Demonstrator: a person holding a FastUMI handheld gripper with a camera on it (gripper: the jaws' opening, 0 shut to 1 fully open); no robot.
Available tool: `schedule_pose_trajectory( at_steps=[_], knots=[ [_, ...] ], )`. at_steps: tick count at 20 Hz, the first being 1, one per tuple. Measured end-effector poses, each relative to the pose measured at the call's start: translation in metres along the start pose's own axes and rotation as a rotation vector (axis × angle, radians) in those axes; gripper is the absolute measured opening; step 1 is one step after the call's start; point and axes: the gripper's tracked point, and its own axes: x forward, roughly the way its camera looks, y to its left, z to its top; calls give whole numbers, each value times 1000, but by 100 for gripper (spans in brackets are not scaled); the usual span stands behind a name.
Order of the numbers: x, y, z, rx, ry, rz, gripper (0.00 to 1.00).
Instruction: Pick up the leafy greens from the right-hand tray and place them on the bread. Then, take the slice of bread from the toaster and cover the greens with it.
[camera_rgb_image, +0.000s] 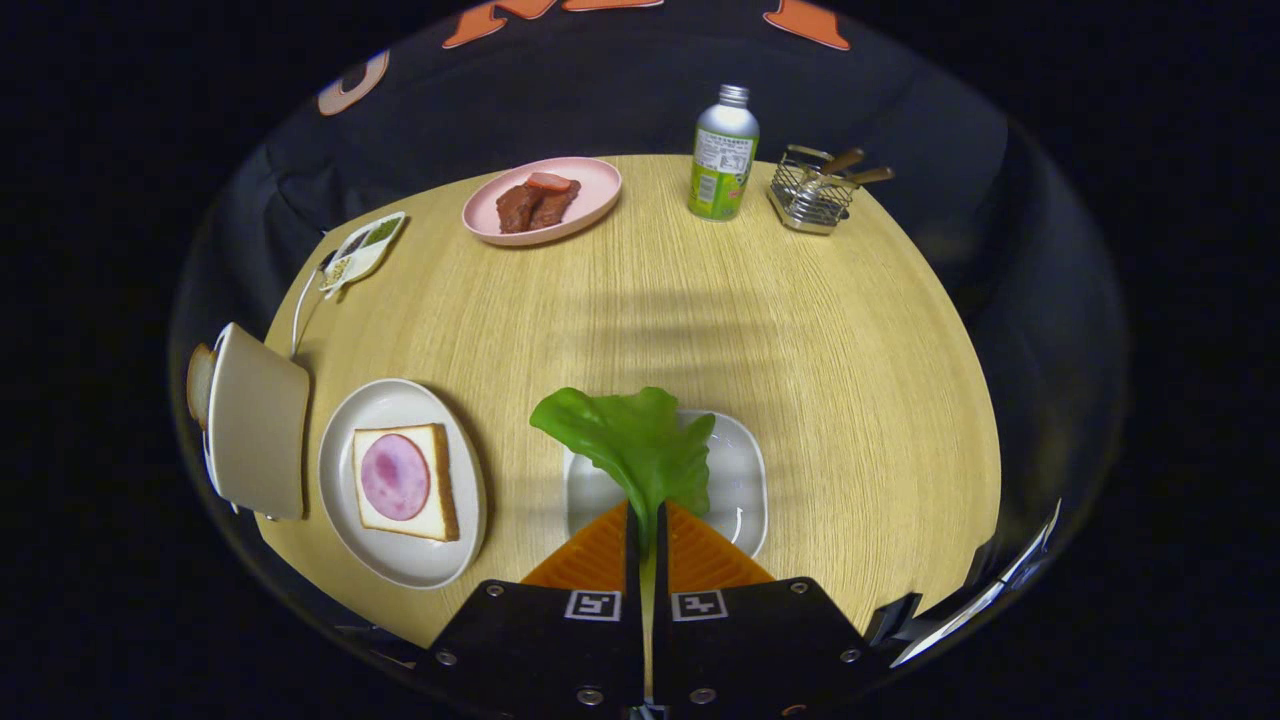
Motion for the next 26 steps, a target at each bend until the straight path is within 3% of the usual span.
schedule_pose_trajectory(
  at_steps=[12, 26],
  knots=[
    [-32, 94, 13, -90, -53, 92, 4],
    [-11, 171, 0, -201, 5, 145, 4]
  ],
)
